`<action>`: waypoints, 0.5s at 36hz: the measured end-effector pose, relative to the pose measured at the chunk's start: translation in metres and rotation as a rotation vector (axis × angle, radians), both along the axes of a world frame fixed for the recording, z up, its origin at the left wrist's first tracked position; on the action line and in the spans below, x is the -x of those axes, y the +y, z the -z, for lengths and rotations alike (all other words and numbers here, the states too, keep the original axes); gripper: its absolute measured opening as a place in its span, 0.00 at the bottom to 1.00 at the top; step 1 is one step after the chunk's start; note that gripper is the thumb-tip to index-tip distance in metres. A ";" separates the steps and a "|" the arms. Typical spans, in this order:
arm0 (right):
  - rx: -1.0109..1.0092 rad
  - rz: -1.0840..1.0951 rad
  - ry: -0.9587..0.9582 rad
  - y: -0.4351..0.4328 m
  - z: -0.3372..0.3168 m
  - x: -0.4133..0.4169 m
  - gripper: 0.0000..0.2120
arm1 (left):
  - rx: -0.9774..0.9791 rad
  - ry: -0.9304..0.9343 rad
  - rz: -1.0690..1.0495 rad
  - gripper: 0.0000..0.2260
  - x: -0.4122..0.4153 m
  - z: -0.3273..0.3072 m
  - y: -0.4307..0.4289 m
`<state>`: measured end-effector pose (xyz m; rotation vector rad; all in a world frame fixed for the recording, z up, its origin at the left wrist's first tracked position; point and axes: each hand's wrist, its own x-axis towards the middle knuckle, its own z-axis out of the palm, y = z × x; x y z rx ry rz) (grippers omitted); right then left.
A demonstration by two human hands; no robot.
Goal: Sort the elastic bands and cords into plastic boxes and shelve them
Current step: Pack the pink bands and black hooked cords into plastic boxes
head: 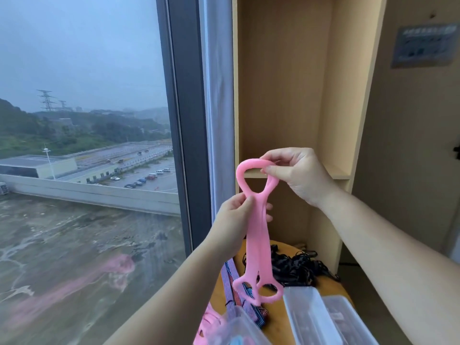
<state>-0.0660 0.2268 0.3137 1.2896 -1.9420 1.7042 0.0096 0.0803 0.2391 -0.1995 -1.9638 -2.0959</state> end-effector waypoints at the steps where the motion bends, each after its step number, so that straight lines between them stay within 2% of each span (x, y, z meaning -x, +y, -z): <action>1: -0.032 0.020 0.060 0.000 0.003 0.000 0.15 | -0.009 0.000 -0.018 0.12 0.000 -0.001 0.001; 6: -0.152 0.074 0.394 0.002 0.016 -0.003 0.14 | -0.114 -0.018 0.040 0.12 -0.002 -0.006 0.004; 9: -0.209 0.080 0.474 0.005 0.024 -0.002 0.15 | -0.201 0.020 0.145 0.12 -0.004 -0.011 0.004; 13: -0.270 0.111 0.594 0.011 0.027 -0.002 0.15 | -0.295 0.003 0.221 0.21 -0.007 -0.014 0.004; 16: -0.283 0.093 0.684 0.010 0.026 -0.008 0.12 | -0.219 0.003 0.148 0.25 -0.005 -0.008 0.004; 18: -0.259 0.085 0.659 0.009 0.030 -0.010 0.12 | -0.183 0.021 0.113 0.21 -0.004 -0.004 0.004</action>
